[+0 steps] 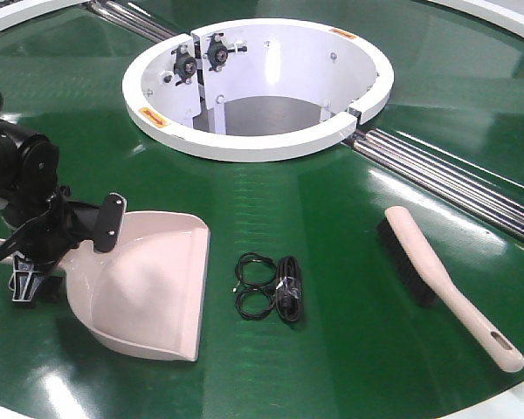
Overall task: Clean and inspect green conveyor with broom and dustpan
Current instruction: 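Reach the left gripper down and grasp the pink dustpan handle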
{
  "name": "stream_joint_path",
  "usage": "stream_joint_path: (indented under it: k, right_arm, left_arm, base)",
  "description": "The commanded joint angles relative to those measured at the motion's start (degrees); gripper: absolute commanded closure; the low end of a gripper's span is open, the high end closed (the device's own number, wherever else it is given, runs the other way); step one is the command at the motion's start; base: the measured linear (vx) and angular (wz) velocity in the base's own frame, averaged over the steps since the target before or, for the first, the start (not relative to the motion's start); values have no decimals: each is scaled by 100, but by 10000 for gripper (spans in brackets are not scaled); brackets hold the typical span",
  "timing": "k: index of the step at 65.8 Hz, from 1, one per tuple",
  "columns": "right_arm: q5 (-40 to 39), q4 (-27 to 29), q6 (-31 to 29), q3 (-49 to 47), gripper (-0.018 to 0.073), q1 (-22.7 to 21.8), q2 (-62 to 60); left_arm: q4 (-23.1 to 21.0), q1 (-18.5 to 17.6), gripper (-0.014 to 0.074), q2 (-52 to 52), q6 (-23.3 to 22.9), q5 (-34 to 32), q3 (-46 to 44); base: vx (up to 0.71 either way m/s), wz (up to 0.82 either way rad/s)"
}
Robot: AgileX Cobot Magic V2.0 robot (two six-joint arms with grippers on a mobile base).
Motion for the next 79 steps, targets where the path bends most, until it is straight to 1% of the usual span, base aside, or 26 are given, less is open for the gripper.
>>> stream_joint_path:
  k: [1,7,18,23,25,37,44,53,59,66,74,79]
  right_arm:
    - [-440,-22,-5,23,568,-19,-60]
    - [-440,-22,-5,23,568,-19,-60]
    - [-440,-22,-5,23,568,-19,-60]
    - [-440,-22,-5,23,568,-19,-60]
    - [-440,-22,-5,23,568,-19,-60]
    - [-440,-22,-5,23,568,-19,-60]
    - [-440,-22,-5,23,568,-19,-60]
    - [-440,-22,-5,23,568,-19,-60]
    - [-440,-22,-5,23,568,-19,-60]
    - [-440,-22,-5,23,568,-19,-60]
    - [-440,-22,-5,23,568,-19,-60]
    - [-440,-22,-5,23,568,-19,-60]
  left_arm:
    - [35,-10,120,-232,25,-21,-166]
    - [93,-5,225,-232,30,-11,-166]
    - [248,-5,491,-249,30,88,-166]
    - [338,-5,583,-249,30,142,-166]
    - [343,-13,607,-255,30,173,-166]
    - [331,-82,604,-277,23,325,-166]
    - [344,-140,604,-354,23,299,-177]
    - [307,-140,604,-374,2,493,-441]
    - [271,-146,604,-374,-95,578,-597]
    - [226,-245,604,-374,-172,587,-673]
    - [294,-428,604,-345,-189,566,-672]
    - [437,-507,604,-284,-472,566,-674]
  base:
    - [0,0]
    - [0,0]
    - [0,0]
    - [0,0]
    - [0,0]
    - [0,0]
    - [0,0]
    - [0,0]
    - [0,0]
    - [0,0]
    - [0,0]
    - [0,0]
